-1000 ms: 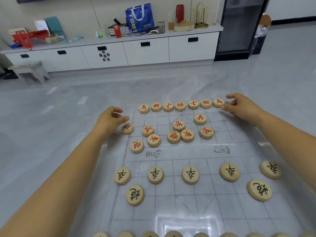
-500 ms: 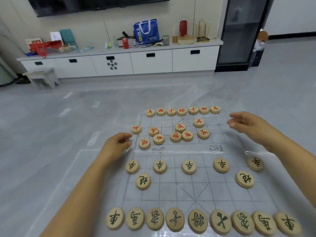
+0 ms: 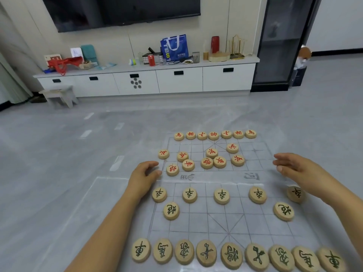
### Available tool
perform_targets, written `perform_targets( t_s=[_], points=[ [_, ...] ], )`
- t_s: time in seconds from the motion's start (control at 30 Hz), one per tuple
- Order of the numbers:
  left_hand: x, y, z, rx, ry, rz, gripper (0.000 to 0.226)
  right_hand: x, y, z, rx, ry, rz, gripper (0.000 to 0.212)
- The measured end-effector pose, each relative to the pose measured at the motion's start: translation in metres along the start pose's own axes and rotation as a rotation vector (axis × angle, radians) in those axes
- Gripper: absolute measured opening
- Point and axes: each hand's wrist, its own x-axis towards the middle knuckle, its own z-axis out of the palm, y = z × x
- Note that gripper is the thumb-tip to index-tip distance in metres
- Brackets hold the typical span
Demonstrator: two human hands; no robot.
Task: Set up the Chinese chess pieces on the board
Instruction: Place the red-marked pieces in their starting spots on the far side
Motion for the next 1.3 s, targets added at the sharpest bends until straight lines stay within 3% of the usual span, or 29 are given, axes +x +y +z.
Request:
perform_targets(
  t_s=[0.27,0.37,0.5,0.6,0.73,0.93,1.07,1.3],
  points=[
    [0.01,-0.003,0.008,0.181,0.03,0.078,0.038,0.01,0.009,0.002,-0.026,-0.074,0.056,0.038],
    [0.019,0.015,0.016,0.223,-0.004,0.191,0.04,0.014,0.009,0.0,-0.055,-0.099,0.065,0.039],
    [0.03,0.049,0.034,0.654,-0.209,0.4,0.048,0.026,0.009,0.004,-0.151,-0.153,0.03,0.046],
    [0.037,0.056,0.038,0.764,-0.226,0.391,0.044,0.035,0.001,0.012,-0.221,-0.194,-0.015,0.058],
    [0.033,0.048,0.032,0.672,-0.163,0.379,0.04,0.048,-0.009,0.023,-0.25,-0.199,-0.05,0.07],
    [0.025,0.026,-0.011,0.066,0.029,0.162,0.028,0.063,-0.019,0.031,-0.175,-0.091,-0.079,0.063],
    [0.019,0.004,-0.028,0.01,0.105,0.115,0.031,0.079,-0.024,0.033,-0.132,0.07,-0.07,0.048],
    [0.009,-0.023,-0.031,0.049,0.12,0.083,0.025,0.097,-0.045,0.054,-0.174,0.026,-0.113,0.045]
  ],
)
